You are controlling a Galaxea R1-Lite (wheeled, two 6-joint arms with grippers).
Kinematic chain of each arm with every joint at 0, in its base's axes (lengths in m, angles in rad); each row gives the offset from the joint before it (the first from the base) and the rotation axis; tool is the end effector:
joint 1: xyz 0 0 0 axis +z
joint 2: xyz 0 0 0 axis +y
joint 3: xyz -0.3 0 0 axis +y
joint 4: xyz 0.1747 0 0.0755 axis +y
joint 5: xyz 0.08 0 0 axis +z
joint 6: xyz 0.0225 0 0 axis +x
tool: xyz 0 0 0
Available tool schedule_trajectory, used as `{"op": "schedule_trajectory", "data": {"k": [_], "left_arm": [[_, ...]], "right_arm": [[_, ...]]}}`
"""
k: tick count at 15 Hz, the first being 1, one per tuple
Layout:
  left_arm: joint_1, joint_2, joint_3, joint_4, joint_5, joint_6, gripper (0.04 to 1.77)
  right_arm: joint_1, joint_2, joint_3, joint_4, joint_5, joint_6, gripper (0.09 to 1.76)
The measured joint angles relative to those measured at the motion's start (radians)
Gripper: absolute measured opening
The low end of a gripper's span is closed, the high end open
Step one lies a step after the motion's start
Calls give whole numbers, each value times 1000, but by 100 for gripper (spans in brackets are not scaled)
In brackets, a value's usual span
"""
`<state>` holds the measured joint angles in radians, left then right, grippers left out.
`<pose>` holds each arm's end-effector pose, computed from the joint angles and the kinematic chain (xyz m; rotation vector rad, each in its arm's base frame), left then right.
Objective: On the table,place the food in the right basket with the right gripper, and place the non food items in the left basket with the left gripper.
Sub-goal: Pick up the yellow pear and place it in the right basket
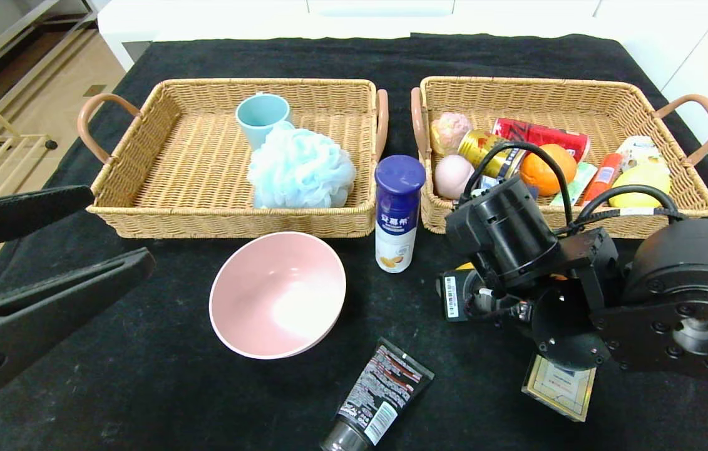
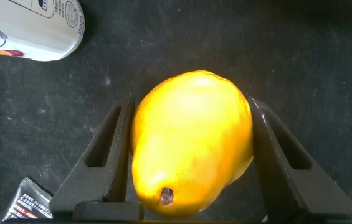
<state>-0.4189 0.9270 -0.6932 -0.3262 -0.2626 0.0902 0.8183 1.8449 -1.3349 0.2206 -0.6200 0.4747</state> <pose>0.0969 -0.0495 0.2823 0.0793 -0.1246 -0.6763 0.2445 0.2420 0.2038 -0.0207 0.5739 0.0541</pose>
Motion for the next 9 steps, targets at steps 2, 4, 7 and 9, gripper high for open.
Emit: {"op": "schedule_trajectory", "data": {"k": [2, 4, 7, 9], "left_arm": [[0, -1, -1, 0, 0, 3, 172], [0, -1, -1, 0, 0, 9, 172], [0, -1, 0, 1, 0, 11, 172], [0, -2, 0, 1, 0, 11, 172]], "right_arm": [[0, 3, 1, 0, -1, -1, 118], [0, 7, 1, 0, -1, -1, 118], [0, 7, 1, 1, 1, -1, 118], [7, -3, 1, 4, 2, -1, 118]]}}
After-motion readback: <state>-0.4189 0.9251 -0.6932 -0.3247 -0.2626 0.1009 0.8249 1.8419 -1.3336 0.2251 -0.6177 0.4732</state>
